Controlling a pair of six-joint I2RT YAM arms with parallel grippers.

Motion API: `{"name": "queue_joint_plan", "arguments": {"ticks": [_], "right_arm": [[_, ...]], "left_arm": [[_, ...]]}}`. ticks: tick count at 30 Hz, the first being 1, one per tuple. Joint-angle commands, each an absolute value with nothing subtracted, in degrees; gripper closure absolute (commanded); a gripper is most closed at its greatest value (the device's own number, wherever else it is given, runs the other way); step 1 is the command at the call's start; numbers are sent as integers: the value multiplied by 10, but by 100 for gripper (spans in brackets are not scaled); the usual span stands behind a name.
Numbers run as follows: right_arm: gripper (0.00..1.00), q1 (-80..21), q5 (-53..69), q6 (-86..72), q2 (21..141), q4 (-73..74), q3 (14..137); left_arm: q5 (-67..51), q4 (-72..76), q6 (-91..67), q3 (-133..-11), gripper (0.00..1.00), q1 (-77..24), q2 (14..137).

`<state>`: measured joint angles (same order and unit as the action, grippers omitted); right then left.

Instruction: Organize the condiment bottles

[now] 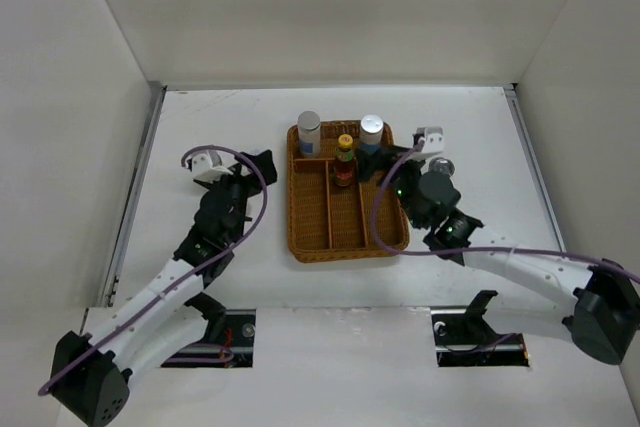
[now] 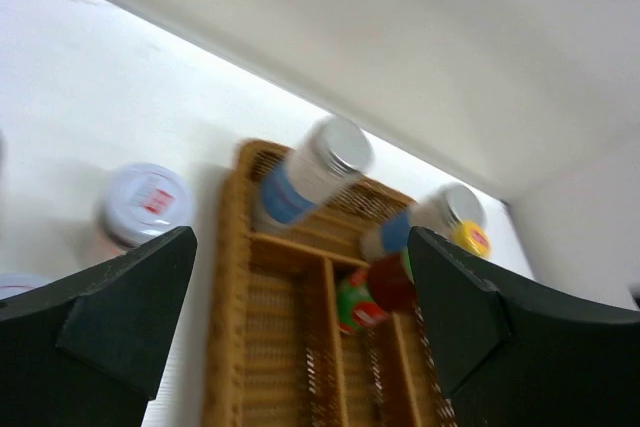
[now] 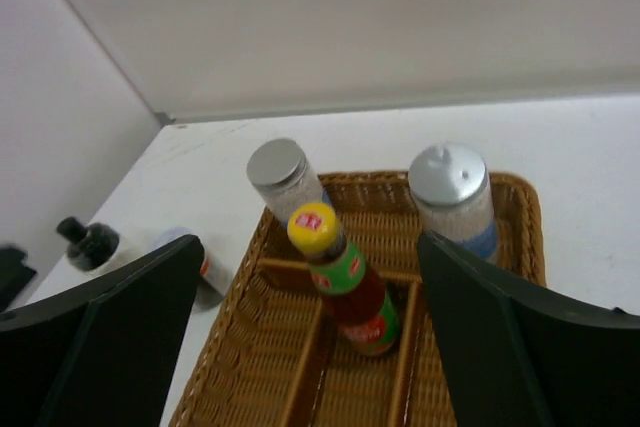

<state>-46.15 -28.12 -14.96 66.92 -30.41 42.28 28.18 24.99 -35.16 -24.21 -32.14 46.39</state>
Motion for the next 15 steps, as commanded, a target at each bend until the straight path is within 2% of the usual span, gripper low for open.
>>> {"name": "queue_joint_plan", "arguments": {"ticks": [1,2,4,6,7,9,10,13,15], "right_arm": [[13,-491,-294,-204,631,-284,362],[19,-499,-292,-210,622,-282,349],[50,-518,-292,-228,605,-281,317],[62,-526,-291,-238,596,-284,298],[63,-527,-291,-238,591,-288,290],[61,-527,-282,-232,576,-287,284],[55,-527,-277,-229,566,-287,280],[29,-522,-274,-232,542,-294,262],[22,-518,-272,-235,540,-299,254]], "left_arm": [[409,31,-321,-302,12,-307,439],[422,-2,-315,-315,12,-304,446],[431,-53,-309,-337,12,-294,474],[432,-83,-308,-353,12,-289,507],[432,-93,-308,-359,12,-286,526],[435,-105,-311,-363,12,-283,558],[436,-105,-314,-362,12,-279,569],[426,-96,-316,-361,11,-264,595],[420,-91,-315,-365,10,-253,618]]}}
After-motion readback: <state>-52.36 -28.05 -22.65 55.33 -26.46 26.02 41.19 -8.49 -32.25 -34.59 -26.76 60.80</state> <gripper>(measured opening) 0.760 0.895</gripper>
